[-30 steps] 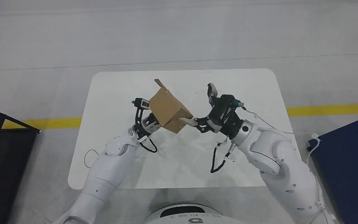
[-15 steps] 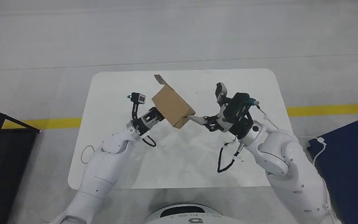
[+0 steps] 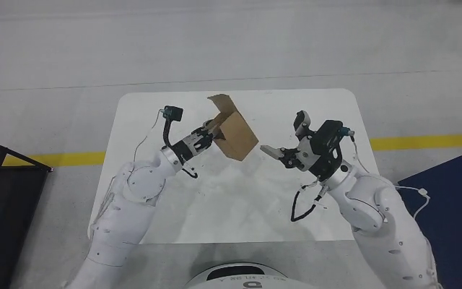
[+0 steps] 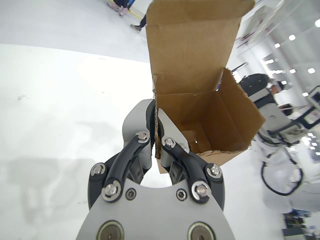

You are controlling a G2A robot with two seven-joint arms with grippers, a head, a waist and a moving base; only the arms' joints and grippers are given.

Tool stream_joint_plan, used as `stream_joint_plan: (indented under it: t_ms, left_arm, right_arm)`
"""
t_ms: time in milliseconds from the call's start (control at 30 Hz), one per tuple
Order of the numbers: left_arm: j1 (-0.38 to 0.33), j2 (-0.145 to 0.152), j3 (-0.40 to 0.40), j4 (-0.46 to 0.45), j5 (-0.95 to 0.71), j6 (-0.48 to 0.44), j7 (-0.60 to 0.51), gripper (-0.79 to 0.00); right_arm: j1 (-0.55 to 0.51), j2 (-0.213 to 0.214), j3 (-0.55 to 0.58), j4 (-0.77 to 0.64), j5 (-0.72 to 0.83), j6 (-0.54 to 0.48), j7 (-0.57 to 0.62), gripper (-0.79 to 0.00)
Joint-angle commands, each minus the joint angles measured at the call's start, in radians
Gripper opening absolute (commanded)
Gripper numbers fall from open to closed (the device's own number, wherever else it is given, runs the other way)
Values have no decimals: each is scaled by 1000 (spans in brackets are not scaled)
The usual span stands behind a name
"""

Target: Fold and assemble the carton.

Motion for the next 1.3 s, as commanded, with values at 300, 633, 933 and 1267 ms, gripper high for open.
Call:
stream_joint_plan:
  t_ms: [300,633,933,1267]
  left_arm:
    - [-7,-5,103,-78,318,164,-15,-653]
    - [-17,-7,91,-17,200,103,0,0]
    - [71,4,-53,-6,-133,-53,92,0]
    - [209,28,-258,63,-469,-236,70,0]
  right_arm:
    - [-25,-3,-11,74,-23,17,-44,0]
    - [-63,-4,12,125,-3,33,-99,-43]
    - [-71,-7,1,120,17,39,-74,-68]
    - [66,-35,-209,262,-35,217,113,-114]
